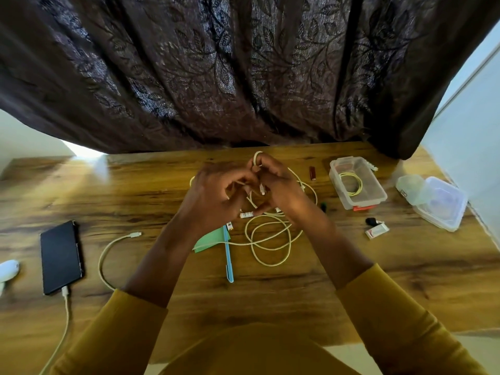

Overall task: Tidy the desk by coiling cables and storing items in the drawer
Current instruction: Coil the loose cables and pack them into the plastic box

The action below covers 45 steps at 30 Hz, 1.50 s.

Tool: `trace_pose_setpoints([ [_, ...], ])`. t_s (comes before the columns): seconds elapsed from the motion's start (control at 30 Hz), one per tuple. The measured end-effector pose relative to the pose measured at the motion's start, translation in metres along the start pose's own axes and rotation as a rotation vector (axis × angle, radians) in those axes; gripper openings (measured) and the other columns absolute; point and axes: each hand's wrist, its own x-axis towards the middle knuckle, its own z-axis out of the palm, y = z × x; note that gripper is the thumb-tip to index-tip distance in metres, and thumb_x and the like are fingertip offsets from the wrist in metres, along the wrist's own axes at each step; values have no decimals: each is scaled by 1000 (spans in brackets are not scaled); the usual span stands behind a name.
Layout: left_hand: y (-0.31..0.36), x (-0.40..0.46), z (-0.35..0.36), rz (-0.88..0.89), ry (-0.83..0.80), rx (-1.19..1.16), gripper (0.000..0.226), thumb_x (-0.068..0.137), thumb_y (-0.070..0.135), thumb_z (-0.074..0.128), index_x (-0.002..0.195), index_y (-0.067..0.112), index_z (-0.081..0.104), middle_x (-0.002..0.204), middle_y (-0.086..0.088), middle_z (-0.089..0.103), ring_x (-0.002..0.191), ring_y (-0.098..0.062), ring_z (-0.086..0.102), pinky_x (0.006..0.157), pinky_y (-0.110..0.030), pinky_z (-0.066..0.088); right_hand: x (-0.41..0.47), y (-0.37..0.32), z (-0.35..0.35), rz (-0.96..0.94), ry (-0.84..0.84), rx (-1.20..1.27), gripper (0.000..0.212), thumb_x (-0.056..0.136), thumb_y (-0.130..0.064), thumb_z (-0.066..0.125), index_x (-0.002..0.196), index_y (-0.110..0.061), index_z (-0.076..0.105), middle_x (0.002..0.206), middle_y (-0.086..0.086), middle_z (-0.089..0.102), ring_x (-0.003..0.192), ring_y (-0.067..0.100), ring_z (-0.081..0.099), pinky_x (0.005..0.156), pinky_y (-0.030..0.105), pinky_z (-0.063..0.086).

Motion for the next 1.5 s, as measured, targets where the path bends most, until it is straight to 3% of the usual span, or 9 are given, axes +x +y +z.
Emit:
trace_pose_setpoints([
  [0.2,3,8,-18,-88,16,-238,38,97,0,60,130,20,57,86,5,64,88,-17,66,82,-37,54,-6,0,11,49,-163,96,20,110,-7,37,117,-13,55,92,-1,75,92,29,75,52,42,63],
  [0.47,10,7,-11,-64,-71,-332,29,94,2,62,120,13,64,87,1,66,93,-13,67,85,-28,50,0,10,9,15,-9,218,28,104,0,42,128,-6,56,124,16,67,116,37,66,57,37,60],
  [0.6,4,10,-12,-110,20,-355,31,96,-2,62,120,16,63,89,-1,65,91,-16,66,87,-31,53,-4,11,4,131,-164,164,26,110,-16,40,120,-9,62,93,18,70,74,30,70,49,33,54],
  [0.7,-5,14,-14,-121,27,-360,30,96,3,64,122,18,62,89,1,63,87,-12,64,82,-28,53,-6,17,4,165,-228,138,39,113,-33,31,104,-13,64,63,6,50,45,15,39,40,25,26],
  [0.8,-18,16,-12,-164,24,-338,25,96,15,65,118,26,64,96,-1,65,94,-12,64,87,-31,52,-7,18,2,193,-304,311,53,111,-53,30,98,-14,64,60,0,26,45,13,17,42,28,14],
  [0.93,-25,13,-2,-210,34,-301,9,104,24,60,105,30,66,95,12,69,90,-6,66,78,-25,52,-5,12,-5,118,-464,620,36,113,-37,33,100,-14,57,61,-2,21,47,11,17,41,25,15],
  [1.13,-28,-7,18,-245,-40,-226,15,105,44,46,99,43,60,72,-7,59,62,-36,55,51,-50,44,1,-7,-15,-90,-467,905,29,111,-25,29,121,-13,53,83,4,52,72,14,56,40,19,29],
  [1.3,-13,-11,31,-246,-119,-166,21,111,20,48,123,22,64,72,29,60,51,-2,52,47,-13,34,7,-17,-20,-194,-266,868,26,113,-20,29,120,-22,54,111,6,70,117,25,68,41,15,38],
  [1.5,7,-3,34,-92,-123,-9,22,105,18,53,120,20,70,96,13,69,81,0,62,67,-26,48,20,0,-19,-213,-54,182,15,112,-15,39,121,-7,48,128,17,71,125,24,66,67,45,54],
])
